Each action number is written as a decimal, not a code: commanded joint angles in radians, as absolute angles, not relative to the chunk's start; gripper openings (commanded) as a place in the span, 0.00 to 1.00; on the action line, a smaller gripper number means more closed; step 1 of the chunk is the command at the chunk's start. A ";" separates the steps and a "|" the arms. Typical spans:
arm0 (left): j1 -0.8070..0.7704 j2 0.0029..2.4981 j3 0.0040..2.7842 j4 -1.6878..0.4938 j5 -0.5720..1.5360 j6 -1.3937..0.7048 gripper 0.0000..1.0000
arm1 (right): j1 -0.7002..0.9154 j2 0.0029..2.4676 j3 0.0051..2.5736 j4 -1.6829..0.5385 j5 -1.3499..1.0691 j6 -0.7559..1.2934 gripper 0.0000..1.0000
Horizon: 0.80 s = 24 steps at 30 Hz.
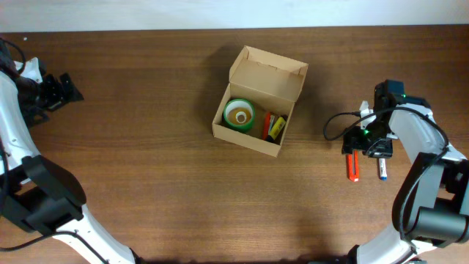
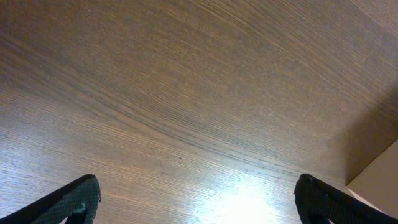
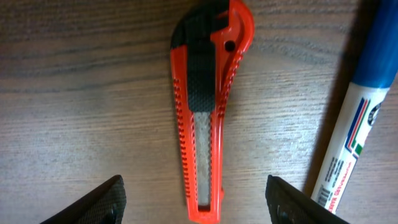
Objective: Pack container
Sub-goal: 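Lower the right gripper onto the second red box cutter and grasp it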
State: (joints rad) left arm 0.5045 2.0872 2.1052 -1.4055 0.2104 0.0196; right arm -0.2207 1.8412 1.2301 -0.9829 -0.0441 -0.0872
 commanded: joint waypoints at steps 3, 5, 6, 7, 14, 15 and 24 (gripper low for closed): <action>0.507 2.081 2.101 -1.406 0.221 0.039 1.00 | -0.214 1.896 1.227 -0.964 -0.053 -0.088 0.73; 0.507 2.081 2.101 -1.406 0.221 0.039 1.00 | -0.214 1.921 1.227 -0.960 -0.054 -0.070 0.73; 0.507 2.081 2.101 -1.406 0.221 0.039 0.99 | -0.214 1.932 1.226 -0.960 -0.059 -0.070 0.73; 0.507 2.081 2.101 -1.406 0.221 0.039 1.00 | -0.214 1.942 1.227 -0.960 -0.061 -0.070 0.72; 0.507 2.081 2.101 -1.406 0.221 0.039 1.00 | -0.208 1.989 1.227 -0.934 -0.056 -0.038 0.15; 0.507 2.081 2.101 -1.406 0.221 0.039 1.00 | -0.208 1.989 1.227 -0.926 -0.056 -0.030 0.11; 0.507 2.081 2.101 -1.406 0.221 0.039 1.00 | -0.208 1.988 1.231 -0.912 -0.057 -0.018 0.04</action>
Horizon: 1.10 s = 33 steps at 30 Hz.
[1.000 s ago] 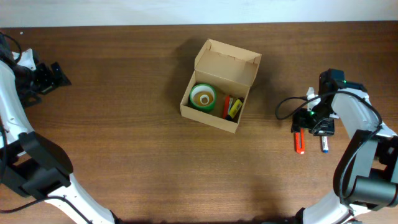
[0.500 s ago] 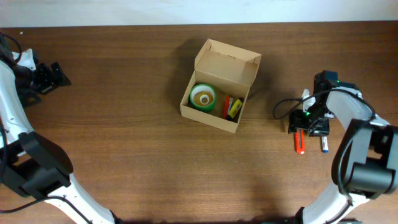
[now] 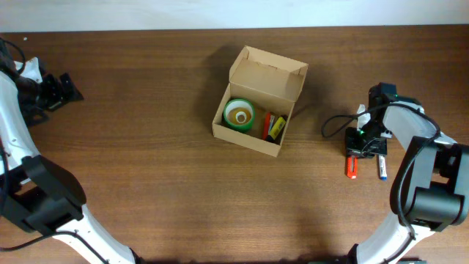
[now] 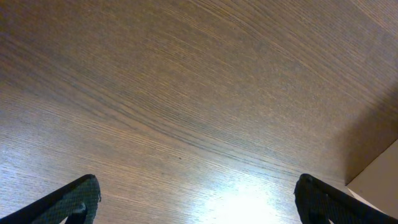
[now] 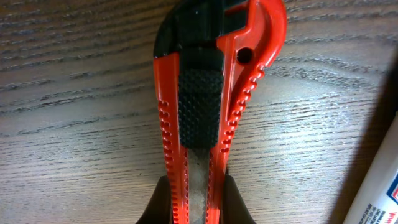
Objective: Pack container
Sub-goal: 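Lower the right gripper onto the second red box cutter and grasp it, then lift the red box cutter and carry it over the box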
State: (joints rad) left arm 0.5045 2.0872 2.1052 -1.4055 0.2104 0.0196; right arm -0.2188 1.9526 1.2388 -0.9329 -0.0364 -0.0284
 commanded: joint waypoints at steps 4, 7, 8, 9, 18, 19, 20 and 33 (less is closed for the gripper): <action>0.507 2.081 2.101 -1.406 0.221 0.039 1.00 | -0.208 1.983 1.280 -0.956 -0.076 -0.027 0.04; 0.507 2.081 2.101 -1.406 0.221 0.039 1.00 | -0.208 1.970 1.362 -1.013 -0.111 -0.030 0.04; 0.507 2.081 2.101 -1.406 0.221 0.039 1.00 | -0.208 1.964 1.404 -1.042 -0.123 -0.030 0.04; 0.507 2.081 2.101 -1.406 0.221 0.039 1.00 | -0.208 1.959 1.446 -1.069 -0.128 -0.030 0.04; 0.507 2.081 2.101 -1.406 0.221 0.039 1.00 | -0.125 1.951 2.032 -1.393 -0.181 -0.074 0.04; 0.507 2.081 2.101 -1.406 0.221 0.039 1.00 | -0.104 1.951 2.101 -1.415 -0.193 -0.087 0.04; 0.507 2.081 2.101 -1.406 0.221 0.039 1.00 | -0.079 1.951 2.167 -1.436 -0.205 -0.112 0.04; 0.507 2.081 2.101 -1.406 0.221 0.039 1.00 | 0.434 1.995 2.420 -1.593 -0.126 -0.483 0.04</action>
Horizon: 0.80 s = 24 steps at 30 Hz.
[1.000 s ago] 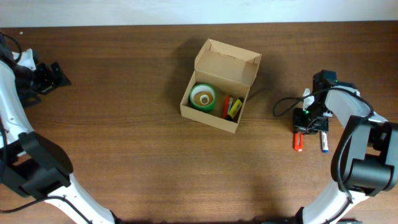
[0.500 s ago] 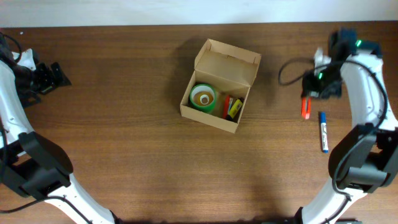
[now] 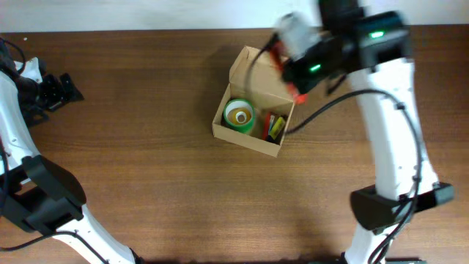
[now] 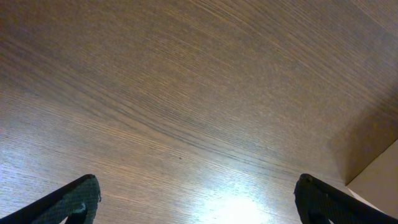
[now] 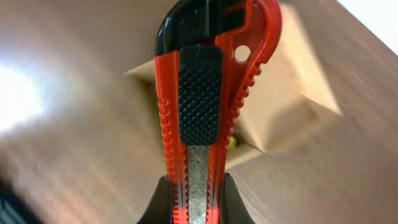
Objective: Pack container
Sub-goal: 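Lift the red box cutter and carry it over the box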
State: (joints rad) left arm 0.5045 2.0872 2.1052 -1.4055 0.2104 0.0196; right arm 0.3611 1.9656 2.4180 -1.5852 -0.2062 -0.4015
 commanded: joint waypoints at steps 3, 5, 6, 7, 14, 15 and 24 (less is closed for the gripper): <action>0.507 2.081 2.101 -1.406 0.221 0.039 1.00 | 0.507 2.029 2.396 -1.593 -0.043 -0.495 0.04; 0.507 2.081 2.101 -1.406 0.221 0.039 1.00 | 0.538 2.057 2.374 -1.592 -0.032 -0.501 0.04; 0.507 2.081 2.101 -1.406 0.221 0.039 1.00 | 0.550 2.076 2.363 -1.591 -0.023 -0.501 0.04; 0.507 2.081 2.101 -1.406 0.221 0.039 1.00 | 0.557 2.094 2.354 -1.589 -0.014 -0.501 0.04; 0.507 2.081 2.101 -1.406 0.221 0.039 1.00 | 0.554 2.188 2.311 -1.531 -0.003 -0.490 0.04; 0.507 2.081 2.101 -1.406 0.221 0.039 1.00 | 0.545 2.197 2.305 -1.519 -0.010 -0.489 0.04; 0.507 2.081 2.101 -1.406 0.221 0.039 1.00 | 0.477 2.217 2.228 -1.472 -0.086 -0.481 0.04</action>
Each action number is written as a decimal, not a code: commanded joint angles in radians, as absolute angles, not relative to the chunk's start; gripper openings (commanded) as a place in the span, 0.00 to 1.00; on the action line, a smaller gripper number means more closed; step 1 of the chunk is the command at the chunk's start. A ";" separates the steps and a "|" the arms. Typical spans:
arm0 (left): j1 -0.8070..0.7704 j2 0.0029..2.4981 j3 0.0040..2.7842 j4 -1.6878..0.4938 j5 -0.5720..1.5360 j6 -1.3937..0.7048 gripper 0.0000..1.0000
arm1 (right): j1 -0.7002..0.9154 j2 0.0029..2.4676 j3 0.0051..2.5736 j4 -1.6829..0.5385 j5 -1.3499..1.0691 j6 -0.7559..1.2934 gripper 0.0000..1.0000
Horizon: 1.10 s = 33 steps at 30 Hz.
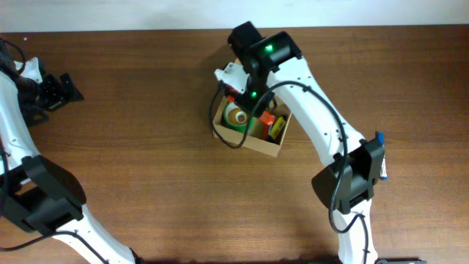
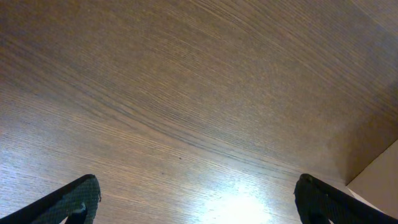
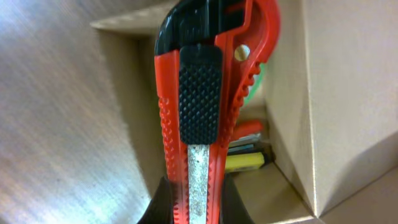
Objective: Pack container
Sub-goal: 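Lift the red box cutter and carry it over the box, then lower the red box cutter into the box and open the gripper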
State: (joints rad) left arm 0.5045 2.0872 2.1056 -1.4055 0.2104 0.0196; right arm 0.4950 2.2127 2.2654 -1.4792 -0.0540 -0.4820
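An open cardboard box point(image 1: 248, 142) sits mid-table, holding a green tape roll point(image 1: 238, 116), a yellow highlighter point(image 1: 277, 130) and a red item. My right gripper point(image 1: 238, 92) hangs over the box's back left part, shut on a red and black utility knife point(image 3: 199, 106). In the right wrist view the right gripper point(image 3: 194, 205) clamps the knife's lower body, with the box's inner wall point(image 3: 336, 93) and the highlighter point(image 3: 249, 162) below it. At the table's far left, my left gripper point(image 1: 57, 89) stands open over bare wood, seen likewise in its wrist view point(image 2: 196, 202).
A blue and white marker point(image 1: 382, 167) lies on the table at the right, next to the right arm's base. The table's back edge runs along the top of the overhead view. The right arm spans from the base to the box.
My right gripper, still holding the knife, has gone from the box's back right flap to above the box's left interior. The left arm has not moved.
My right gripper stood open over the knife lying beside the marker at the table's right. Then it was shut on the knife there. Later it held the knife high by the box's flap, and now holds it over the box's inside.
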 commanded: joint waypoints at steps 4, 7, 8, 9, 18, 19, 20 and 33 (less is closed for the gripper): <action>0.507 2.081 2.101 -1.406 0.221 0.039 1.00 | 0.478 2.217 2.146 -1.430 -0.104 -0.482 0.04; 0.507 2.081 2.101 -1.406 0.221 0.039 1.00 | 0.484 2.217 2.075 -1.390 -0.104 -0.482 0.04; 0.507 2.081 2.101 -1.406 0.221 0.039 1.00 | 0.485 2.217 2.061 -1.386 -0.104 -0.482 0.04; 0.507 2.081 2.101 -1.406 0.221 0.039 1.00 | 0.485 2.217 2.043 -1.380 -0.106 -0.481 0.04; 0.507 2.081 2.101 -1.406 0.221 0.039 1.00 | 0.513 2.217 1.979 -1.348 -0.165 -0.482 0.04; 0.507 2.081 2.101 -1.406 0.221 0.039 1.00 | 0.519 2.218 1.978 -1.344 -0.173 -0.482 0.04; 0.507 2.081 2.101 -1.406 0.221 0.039 0.99 | 0.526 2.219 1.977 -1.337 -0.176 -0.482 0.04; 0.507 2.081 2.101 -1.406 0.221 0.039 1.00 | 0.585 2.256 1.907 -1.258 -0.158 -0.482 0.04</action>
